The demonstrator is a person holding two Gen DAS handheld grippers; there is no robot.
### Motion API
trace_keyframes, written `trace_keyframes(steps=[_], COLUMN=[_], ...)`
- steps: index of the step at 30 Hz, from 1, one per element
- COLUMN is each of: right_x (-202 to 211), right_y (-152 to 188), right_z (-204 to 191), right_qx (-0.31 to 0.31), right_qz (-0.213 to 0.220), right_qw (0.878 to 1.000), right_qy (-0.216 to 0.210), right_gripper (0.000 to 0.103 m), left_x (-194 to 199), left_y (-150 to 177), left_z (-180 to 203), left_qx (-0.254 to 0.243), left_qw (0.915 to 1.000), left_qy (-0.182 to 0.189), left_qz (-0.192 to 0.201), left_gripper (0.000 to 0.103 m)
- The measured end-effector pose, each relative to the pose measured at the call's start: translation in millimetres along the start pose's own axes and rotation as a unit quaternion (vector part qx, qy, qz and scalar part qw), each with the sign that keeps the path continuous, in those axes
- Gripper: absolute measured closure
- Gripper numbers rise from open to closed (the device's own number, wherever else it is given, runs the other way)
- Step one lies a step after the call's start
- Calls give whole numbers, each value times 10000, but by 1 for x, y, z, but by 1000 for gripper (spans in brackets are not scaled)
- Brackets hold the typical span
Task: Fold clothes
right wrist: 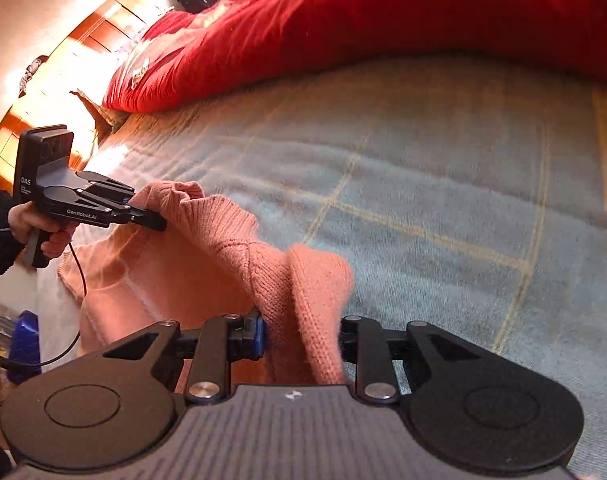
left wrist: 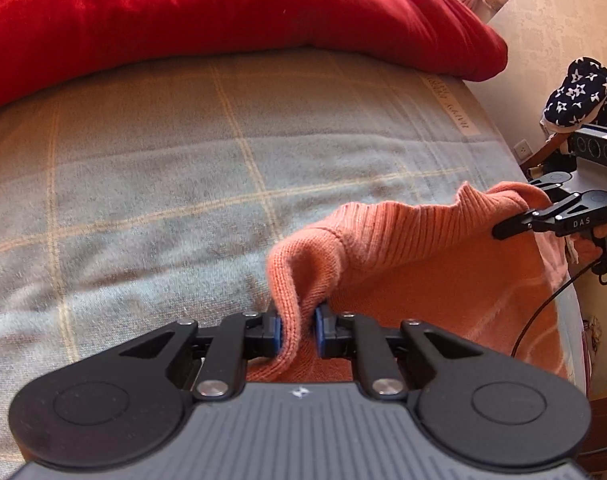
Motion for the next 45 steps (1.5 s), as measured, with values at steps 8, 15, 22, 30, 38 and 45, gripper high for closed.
trace_keyframes(steps=[8,15,22,30,38,45], right_x=[-11,-5,-11,16,25,43], right_y=[15,1,-10,-32,-25,16], right_z=[44,59,74,24,29,27], right_qx=[-849,-1185,-1394,264,23,324], right_qz=[171,507,636,1101,955,104], right_qw=[9962,9908,9861,9887,9890,9932], right_qy=[-5,-406,-647,987,1126,1117], right_gripper=[62,50,72,86,46,47], left_x=[-31,-37,-52,-22,-13,-3], left_y=[10,3,-10,-28,-21,12], left_z=[-24,-28,-23,-18,-17,31], left_qx=[695,1067,1340,893,832,-193], left_qw=[9965,9888,9815,9906,9940,9975], left_qy=[380,1033,1363,612,250,663], left_qz=[-282,-151,-49,835,661,133], left_gripper=[84,69,76,87,81,60])
Point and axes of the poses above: each gripper's, at about its wrist camera, not at the fingertips, and x roughly against the way its jaws point, z to its right, y to its underside, the point moved 5 cm from there along -x, roughly the way its jaws point, and after that the axes turned 9 degrees about -y, right-handed, at the moved point
